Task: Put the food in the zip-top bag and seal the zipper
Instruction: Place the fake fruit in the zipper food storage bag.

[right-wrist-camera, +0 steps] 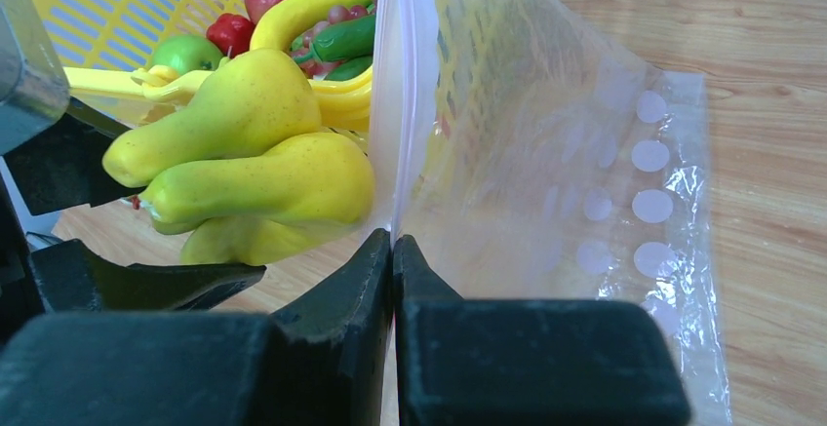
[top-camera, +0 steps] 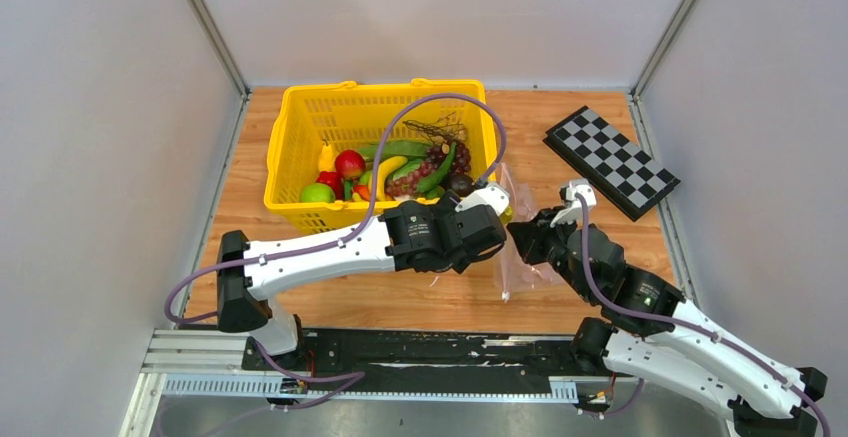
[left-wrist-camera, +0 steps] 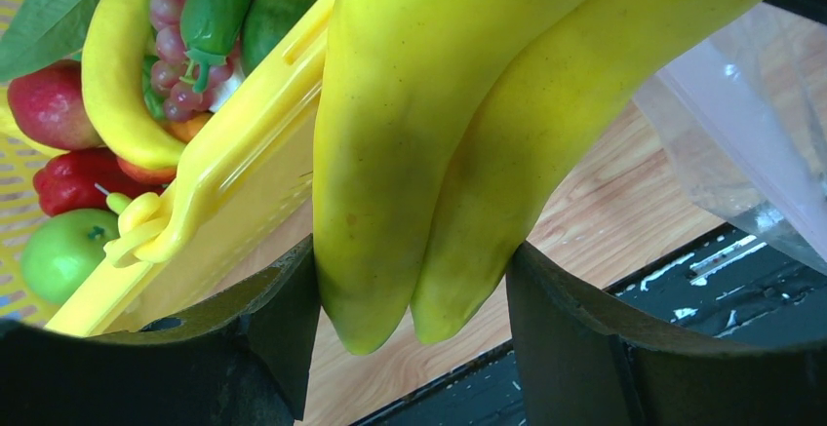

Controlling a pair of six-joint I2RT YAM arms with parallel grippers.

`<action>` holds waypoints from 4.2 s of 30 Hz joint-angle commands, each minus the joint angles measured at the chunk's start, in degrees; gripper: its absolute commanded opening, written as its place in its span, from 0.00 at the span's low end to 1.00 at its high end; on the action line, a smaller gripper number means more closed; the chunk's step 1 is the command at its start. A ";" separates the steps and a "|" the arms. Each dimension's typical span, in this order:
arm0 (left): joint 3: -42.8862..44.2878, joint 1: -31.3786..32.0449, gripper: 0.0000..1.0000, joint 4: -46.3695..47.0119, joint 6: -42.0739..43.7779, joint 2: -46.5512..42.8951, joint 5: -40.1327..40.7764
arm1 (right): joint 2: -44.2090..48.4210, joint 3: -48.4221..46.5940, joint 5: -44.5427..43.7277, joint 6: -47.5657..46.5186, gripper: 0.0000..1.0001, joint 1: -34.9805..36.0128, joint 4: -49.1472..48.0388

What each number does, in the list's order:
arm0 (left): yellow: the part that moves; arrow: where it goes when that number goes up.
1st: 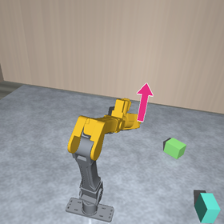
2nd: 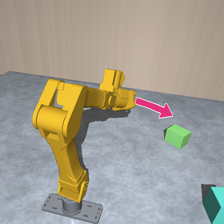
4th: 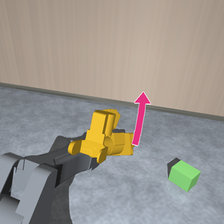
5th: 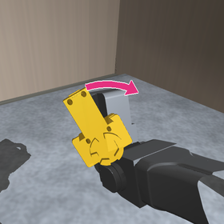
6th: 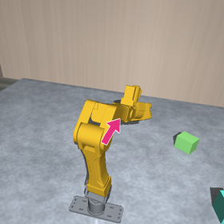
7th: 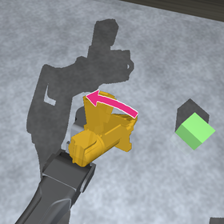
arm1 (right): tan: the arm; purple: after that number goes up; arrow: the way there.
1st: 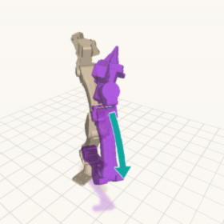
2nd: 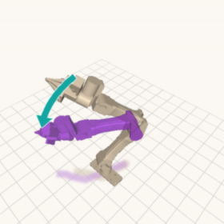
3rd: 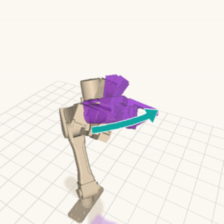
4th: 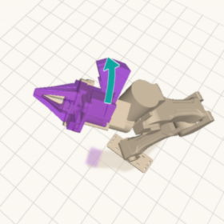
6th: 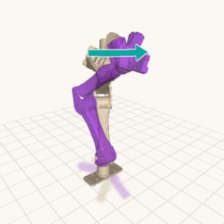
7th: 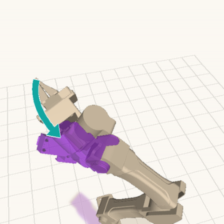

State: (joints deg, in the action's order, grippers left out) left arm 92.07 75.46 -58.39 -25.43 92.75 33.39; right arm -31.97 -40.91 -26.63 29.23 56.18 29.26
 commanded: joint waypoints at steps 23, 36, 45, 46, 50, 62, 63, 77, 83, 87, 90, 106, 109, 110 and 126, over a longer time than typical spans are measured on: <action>-22.87 -4.72 0.02 23.71 0.70 -31.61 -9.10 | 4.61 3.70 -2.63 3.40 0.04 0.24 -1.75; -20.78 -26.15 0.00 33.38 1.22 -29.81 -22.90 | 3.90 3.35 -1.54 4.03 0.04 0.24 -1.62; -43.41 -25.96 0.00 74.71 -11.40 -37.23 -51.87 | 3.03 4.73 -0.39 4.11 0.05 0.24 -6.27; -44.25 -25.25 0.00 77.98 -11.52 -36.83 -53.45 | 2.78 4.84 -0.26 4.22 0.06 0.24 -6.65; -42.35 -18.41 0.01 79.35 -4.26 -33.24 -56.40 | 1.11 4.69 2.45 2.70 0.05 0.24 -8.73; -42.20 -15.45 0.03 90.96 1.86 -25.67 -61.51 | 1.88 3.77 15.06 -1.26 0.05 0.24 -14.55; -42.00 -15.43 0.03 92.23 1.95 -24.95 -61.90 | 1.90 3.39 15.77 -1.39 0.05 0.24 -13.96; -41.49 -15.48 0.03 102.61 1.16 -18.03 -66.26 | 7.49 0.45 19.80 -0.87 0.05 0.24 -5.14; -41.71 -15.36 0.03 104.65 0.93 -16.22 -66.63 | 10.60 -1.06 21.71 -1.67 0.05 0.24 -1.47; -41.59 -14.99 0.04 108.66 -0.25 -15.36 -66.79 | 10.71 -2.07 25.60 -3.40 0.05 0.24 -0.47; -40.90 -14.49 0.04 110.17 -0.96 -15.38 -66.94 | 10.25 -3.26 27.85 -4.54 0.05 0.24 1.75; -39.99 -13.04 0.02 104.78 2.88 -16.41 -69.01 | 11.44 -6.91 29.84 -7.02 0.05 0.21 5.29; -40.13 -13.06 0.02 104.27 4.10 -16.35 -68.46 | 11.55 -7.46 31.41 -7.54 0.06 0.22 5.58; -40.05 -13.00 0.02 104.23 4.34 -16.22 -68.38 | 11.47 -7.64 31.56 -7.53 0.06 0.24 5.89; -40.05 -13.00 0.02 92.87 13.23 -17.65 -60.74 | 15.28 -8.34 29.34 -7.23 0.06 0.23 6.83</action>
State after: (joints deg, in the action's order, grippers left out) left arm 50.19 62.26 38.63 -17.19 77.28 -31.11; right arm -17.93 -46.57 3.36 22.13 56.18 37.63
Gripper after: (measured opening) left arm 0.697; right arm 0.056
